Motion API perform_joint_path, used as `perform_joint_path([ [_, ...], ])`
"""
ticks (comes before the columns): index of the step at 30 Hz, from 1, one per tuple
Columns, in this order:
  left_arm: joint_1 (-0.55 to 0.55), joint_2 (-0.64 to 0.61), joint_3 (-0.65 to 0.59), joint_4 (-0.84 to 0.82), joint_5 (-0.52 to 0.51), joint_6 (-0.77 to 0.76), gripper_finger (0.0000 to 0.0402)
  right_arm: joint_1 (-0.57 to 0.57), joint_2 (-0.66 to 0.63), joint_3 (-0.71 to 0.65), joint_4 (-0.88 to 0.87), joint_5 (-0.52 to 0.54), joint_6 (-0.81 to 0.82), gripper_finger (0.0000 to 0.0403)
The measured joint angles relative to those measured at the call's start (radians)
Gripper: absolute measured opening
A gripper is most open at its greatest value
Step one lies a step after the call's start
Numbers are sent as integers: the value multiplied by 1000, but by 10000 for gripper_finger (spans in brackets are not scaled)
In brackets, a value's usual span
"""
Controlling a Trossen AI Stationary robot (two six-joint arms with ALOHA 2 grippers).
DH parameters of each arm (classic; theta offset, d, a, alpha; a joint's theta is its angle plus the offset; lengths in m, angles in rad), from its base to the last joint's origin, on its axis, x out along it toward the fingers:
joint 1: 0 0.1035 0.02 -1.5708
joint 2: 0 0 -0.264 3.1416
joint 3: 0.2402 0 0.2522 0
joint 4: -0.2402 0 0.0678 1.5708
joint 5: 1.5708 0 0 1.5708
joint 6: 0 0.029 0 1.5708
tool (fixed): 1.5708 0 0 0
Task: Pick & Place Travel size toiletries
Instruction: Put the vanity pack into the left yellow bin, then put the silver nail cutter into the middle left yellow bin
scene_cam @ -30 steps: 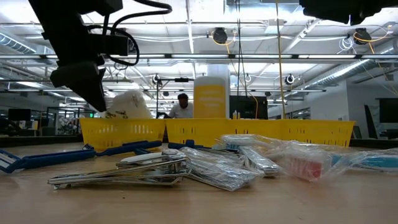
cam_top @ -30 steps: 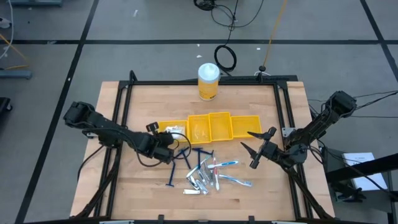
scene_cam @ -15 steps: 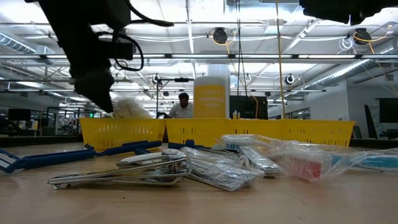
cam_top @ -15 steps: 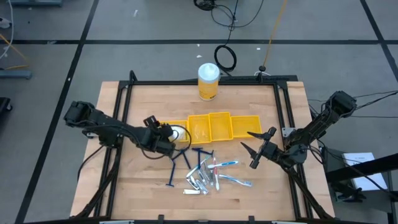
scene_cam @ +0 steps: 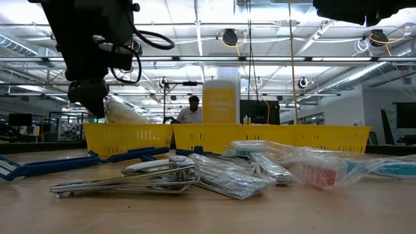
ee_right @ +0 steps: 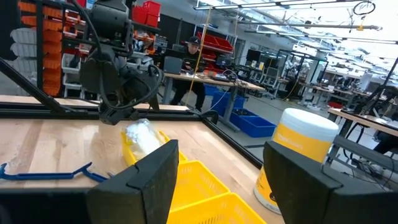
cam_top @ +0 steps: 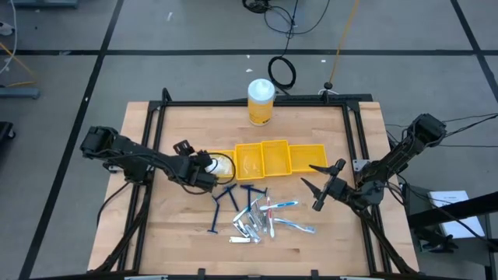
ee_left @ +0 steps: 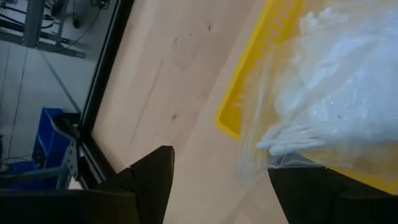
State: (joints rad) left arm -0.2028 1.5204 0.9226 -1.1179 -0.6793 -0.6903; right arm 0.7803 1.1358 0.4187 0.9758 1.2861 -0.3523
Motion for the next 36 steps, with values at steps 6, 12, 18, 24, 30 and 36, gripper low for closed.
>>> perform_joint_path([
  [6,2,-11,0,-25,-39,-47,250,0,0,0,-6,0,0,222],
  [12,2,-17,37,-14,-63,-64,250,-1,0,0,-18,0,0,222],
  [18,0,-18,111,-17,-82,-18,250,-2,0,0,-26,0,5,222],
  [24,2,-18,200,-173,-145,-32,250,-2,0,0,-41,0,19,222],
  [30,2,-18,273,-332,-153,-116,250,-2,0,0,-41,0,19,222],
  [36,-5,-18,299,-278,-103,-202,250,-2,0,0,-44,0,19,222],
])
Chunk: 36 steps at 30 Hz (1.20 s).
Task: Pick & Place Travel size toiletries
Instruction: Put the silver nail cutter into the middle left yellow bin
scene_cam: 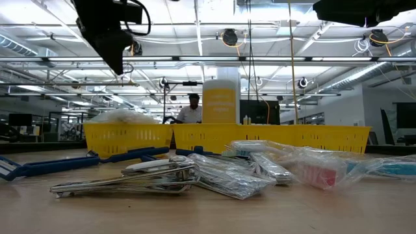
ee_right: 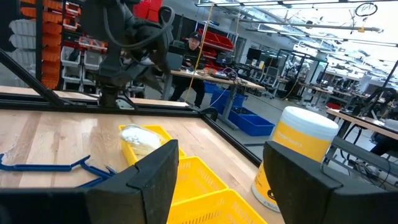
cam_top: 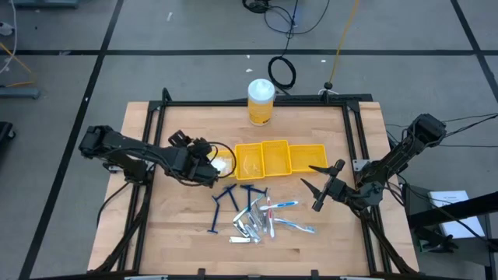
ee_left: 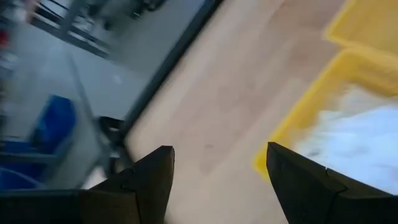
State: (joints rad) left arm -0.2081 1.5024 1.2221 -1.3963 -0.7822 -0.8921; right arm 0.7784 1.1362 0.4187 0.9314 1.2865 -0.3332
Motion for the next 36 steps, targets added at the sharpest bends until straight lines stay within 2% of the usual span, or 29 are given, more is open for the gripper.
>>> perform_joint_path([
  [8,-2,0,-2,237,178,59,250,0,0,0,0,0,7,222],
  [11,-1,0,-2,301,245,131,250,0,0,0,1,0,8,222],
  [21,-4,8,-3,638,250,344,250,0,0,-1,-4,-66,42,222],
  [26,-4,21,-3,754,254,426,250,0,0,-1,-20,-87,77,222],
  [33,-10,76,-4,772,495,436,250,0,0,-1,-41,-86,90,222],
  [36,-27,115,-4,775,557,434,250,0,0,-1,-49,-85,90,222],
])
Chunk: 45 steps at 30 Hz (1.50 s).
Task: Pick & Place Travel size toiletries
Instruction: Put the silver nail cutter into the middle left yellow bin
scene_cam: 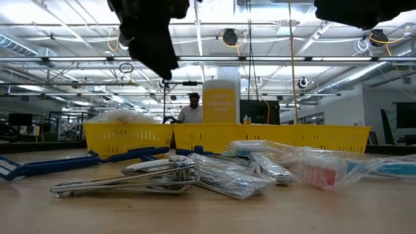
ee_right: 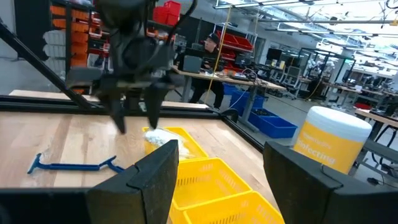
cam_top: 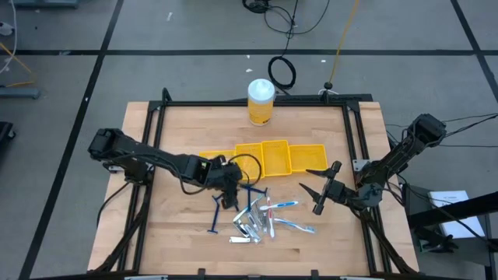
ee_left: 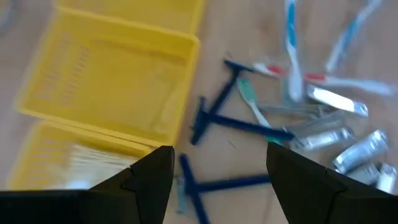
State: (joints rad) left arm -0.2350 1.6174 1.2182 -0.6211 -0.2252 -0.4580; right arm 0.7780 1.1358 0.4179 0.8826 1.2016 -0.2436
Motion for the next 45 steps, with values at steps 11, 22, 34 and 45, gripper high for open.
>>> perform_joint_path([
  [11,-98,168,3,94,288,-63,250,-5,0,0,-13,1,-3,222],
  [22,-211,258,151,31,220,-12,250,-37,0,0,-72,-1,21,222],
  [34,-330,398,164,191,137,-12,250,-39,0,0,-65,-1,23,222],
  [45,-314,468,165,211,117,-69,250,-39,0,0,-57,-2,23,222],
])
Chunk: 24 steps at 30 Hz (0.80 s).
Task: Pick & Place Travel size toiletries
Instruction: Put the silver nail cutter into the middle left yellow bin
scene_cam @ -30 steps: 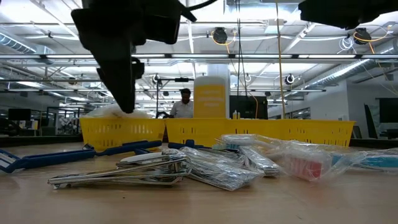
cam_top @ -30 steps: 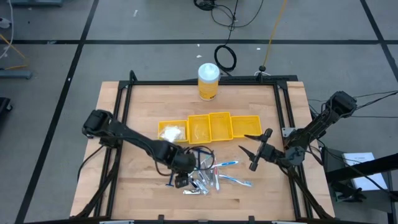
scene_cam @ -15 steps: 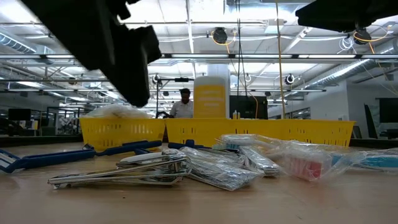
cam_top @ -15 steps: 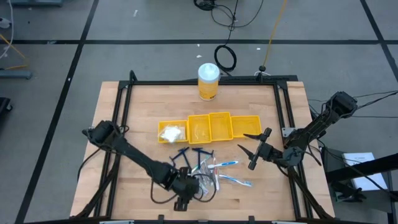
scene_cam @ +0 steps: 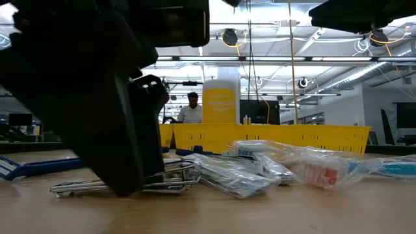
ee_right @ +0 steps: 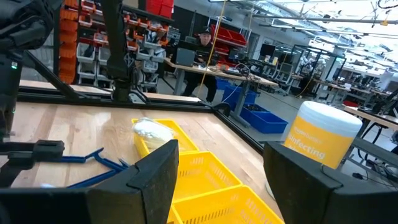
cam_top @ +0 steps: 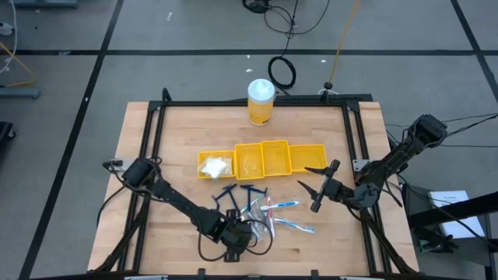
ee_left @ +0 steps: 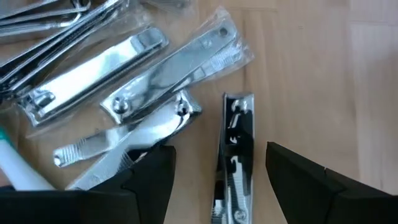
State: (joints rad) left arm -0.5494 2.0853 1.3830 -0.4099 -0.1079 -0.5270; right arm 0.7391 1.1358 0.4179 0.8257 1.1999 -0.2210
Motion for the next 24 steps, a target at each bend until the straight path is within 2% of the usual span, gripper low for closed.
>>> perform_joint_path([
  [10,-7,19,2,0,-4,30,249,0,0,0,0,0,0,221],
  [13,-14,20,2,-5,-10,49,234,0,0,0,-1,0,-1,221],
  [16,-15,20,1,-8,-13,53,198,0,0,0,-1,0,-1,222],
  [24,-17,21,0,-3,9,18,63,0,0,0,-1,0,-1,221],
])
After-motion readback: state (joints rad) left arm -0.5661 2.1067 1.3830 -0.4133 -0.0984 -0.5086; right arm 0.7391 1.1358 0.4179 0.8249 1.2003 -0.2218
